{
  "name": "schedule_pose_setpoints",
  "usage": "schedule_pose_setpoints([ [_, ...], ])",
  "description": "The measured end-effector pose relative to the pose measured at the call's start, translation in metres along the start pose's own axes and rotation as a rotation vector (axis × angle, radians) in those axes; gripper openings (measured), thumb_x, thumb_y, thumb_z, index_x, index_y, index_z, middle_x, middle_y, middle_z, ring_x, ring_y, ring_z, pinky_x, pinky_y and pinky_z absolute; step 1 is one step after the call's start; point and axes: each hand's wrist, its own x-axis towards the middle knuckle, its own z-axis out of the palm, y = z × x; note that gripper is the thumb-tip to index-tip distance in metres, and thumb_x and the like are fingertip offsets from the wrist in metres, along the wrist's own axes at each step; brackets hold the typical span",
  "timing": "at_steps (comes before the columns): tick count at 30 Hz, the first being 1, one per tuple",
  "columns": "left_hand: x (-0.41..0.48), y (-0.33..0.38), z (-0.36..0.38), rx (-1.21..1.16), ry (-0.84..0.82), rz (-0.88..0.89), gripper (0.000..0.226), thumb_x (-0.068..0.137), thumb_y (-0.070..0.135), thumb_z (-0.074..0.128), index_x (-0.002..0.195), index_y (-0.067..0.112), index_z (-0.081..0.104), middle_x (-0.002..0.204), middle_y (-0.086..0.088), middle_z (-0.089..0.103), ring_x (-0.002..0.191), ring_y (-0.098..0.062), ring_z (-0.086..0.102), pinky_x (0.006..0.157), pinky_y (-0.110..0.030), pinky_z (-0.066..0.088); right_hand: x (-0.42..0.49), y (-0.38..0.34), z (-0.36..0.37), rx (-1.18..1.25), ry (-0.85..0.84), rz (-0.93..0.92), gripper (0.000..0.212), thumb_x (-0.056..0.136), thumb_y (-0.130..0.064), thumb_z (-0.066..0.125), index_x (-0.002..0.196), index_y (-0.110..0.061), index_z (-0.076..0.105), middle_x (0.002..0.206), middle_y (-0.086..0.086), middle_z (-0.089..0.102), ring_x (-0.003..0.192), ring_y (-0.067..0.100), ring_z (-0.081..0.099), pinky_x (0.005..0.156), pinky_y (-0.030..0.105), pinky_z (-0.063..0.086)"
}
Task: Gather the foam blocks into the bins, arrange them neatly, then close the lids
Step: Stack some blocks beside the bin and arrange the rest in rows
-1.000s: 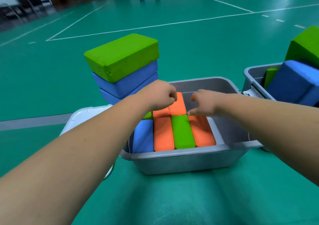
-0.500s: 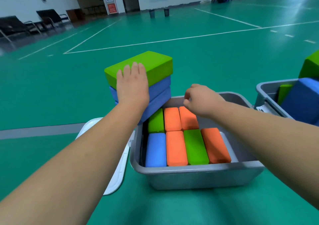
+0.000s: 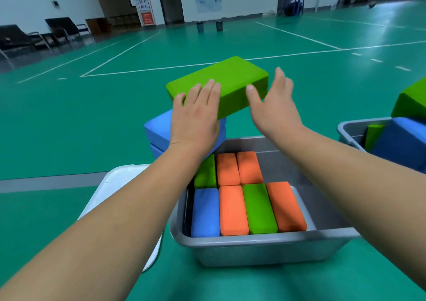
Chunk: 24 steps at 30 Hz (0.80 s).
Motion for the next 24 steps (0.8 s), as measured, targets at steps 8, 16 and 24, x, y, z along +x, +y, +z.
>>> schedule_pose_setpoints([
  [8, -0.006, 0.06, 0.008, -0.19, 0.007, 0.113, 0.093, 0.079, 0.042, 0.077, 0.158, 0.015, 0.037, 0.163, 0.0, 0.04, 0.143, -0.027, 0.043, 0.11, -0.046, 0.039, 0.028, 0.036, -0.045, 0.141, 0.162, 0.299, 0.08, 0.095, -0.053, 0.057, 0.156, -0.007, 0.034, 0.152, 0.016, 0.039, 0.136, 0.031, 0.046, 0.109, 0.032, 0.033],
  [16, -0.032, 0.101, 0.056, -0.187, -0.342, 0.199, 0.093, 0.087, 0.039, 0.073, 0.162, 0.012, 0.025, 0.168, -0.008, 0.028, 0.14, -0.03, 0.044, 0.106, -0.045, 0.044, 0.018, 0.072, -0.058, -0.097, 0.058, 0.202, 0.042, 0.081, -0.053, 0.06, 0.106, -0.02, 0.069, 0.119, 0.01, 0.052, 0.106, 0.036, 0.054, 0.099, 0.041, 0.046],
  [24, -0.067, 0.106, 0.089, -0.171, -0.998, 0.296, 0.079, 0.096, 0.059, 0.058, 0.158, 0.018, 0.03, 0.167, -0.006, 0.028, 0.146, -0.035, 0.036, 0.114, -0.052, 0.04, -0.007, 0.102, -0.04, -0.412, -0.053, -0.04, 0.056, 0.093, -0.054, 0.064, 0.13, -0.013, 0.06, 0.132, 0.014, 0.046, 0.111, 0.041, 0.047, 0.104, 0.049, 0.042],
])
